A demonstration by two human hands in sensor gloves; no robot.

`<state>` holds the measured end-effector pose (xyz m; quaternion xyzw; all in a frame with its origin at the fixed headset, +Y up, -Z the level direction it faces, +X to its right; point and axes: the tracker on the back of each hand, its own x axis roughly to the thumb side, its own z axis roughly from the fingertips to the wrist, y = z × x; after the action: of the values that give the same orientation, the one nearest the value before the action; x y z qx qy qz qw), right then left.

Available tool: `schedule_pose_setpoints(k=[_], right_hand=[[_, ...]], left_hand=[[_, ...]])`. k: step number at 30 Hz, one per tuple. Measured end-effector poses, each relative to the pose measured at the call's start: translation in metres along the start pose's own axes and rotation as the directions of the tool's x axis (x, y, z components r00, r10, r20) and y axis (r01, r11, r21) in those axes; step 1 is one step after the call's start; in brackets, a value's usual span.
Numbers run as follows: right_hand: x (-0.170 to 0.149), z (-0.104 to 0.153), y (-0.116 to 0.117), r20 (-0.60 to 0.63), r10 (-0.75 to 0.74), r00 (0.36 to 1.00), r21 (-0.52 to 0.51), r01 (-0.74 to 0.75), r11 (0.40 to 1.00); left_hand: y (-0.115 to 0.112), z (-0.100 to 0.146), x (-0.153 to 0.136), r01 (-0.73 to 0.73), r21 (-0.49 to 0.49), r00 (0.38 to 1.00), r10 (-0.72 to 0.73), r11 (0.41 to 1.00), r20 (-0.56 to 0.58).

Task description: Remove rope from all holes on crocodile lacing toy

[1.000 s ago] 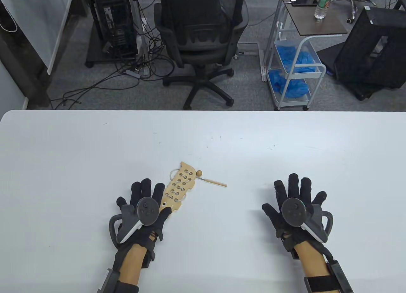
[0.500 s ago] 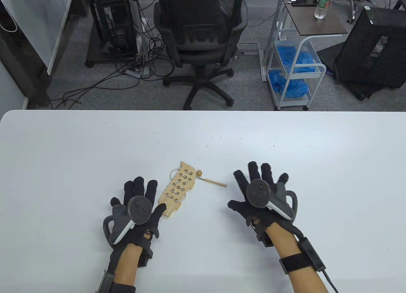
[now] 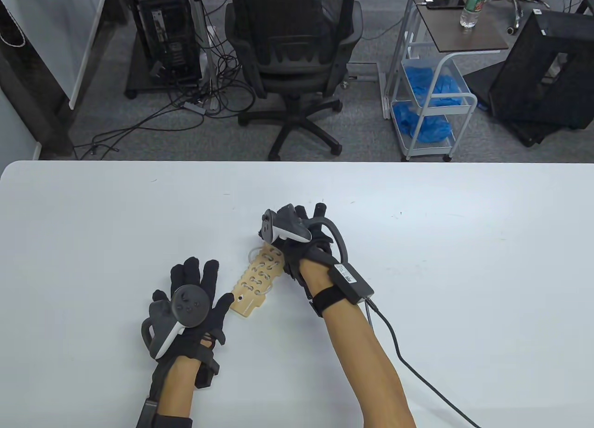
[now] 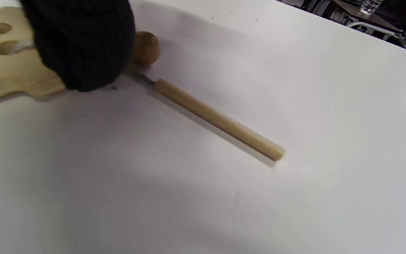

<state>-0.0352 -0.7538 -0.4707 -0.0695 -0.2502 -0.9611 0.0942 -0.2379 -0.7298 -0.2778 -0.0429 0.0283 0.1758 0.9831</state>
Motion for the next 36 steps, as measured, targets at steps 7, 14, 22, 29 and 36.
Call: schedule_pose_setpoints(k=[7,14,22,29,36], right_hand=[[0.023,-0.024,-0.003,-0.01,0.194,0.981,0.042,-0.193,0.98],[0.027,-0.03,0.006,0.022,0.216,0.976,-0.055,-0.214,0.975],[0.009,-0.022,0.017,0.067,0.262,0.963,-0.214,-0.242,0.946],[-0.032,0.008,0.034,0.304,-0.064,0.951,-0.205,0.131,0.97],[-0.074,0.048,0.056,0.473,-0.338,0.813,-0.259,0.495,0.829]], left_hand=[[0.001,0.001,0.002,0.002,0.004,1.0,-0.002,1.0,0.005],[-0.001,0.001,0.001,-0.015,0.006,1.0,0.015,1.0,-0.002],[0.0,0.001,0.002,-0.021,0.001,1.0,0.021,1.0,0.0],[0.0,0.0,0.002,-0.03,-0.012,1.0,0.03,0.999,0.005],[0.001,0.003,0.004,-0.055,-0.006,0.998,0.055,0.998,0.023]])
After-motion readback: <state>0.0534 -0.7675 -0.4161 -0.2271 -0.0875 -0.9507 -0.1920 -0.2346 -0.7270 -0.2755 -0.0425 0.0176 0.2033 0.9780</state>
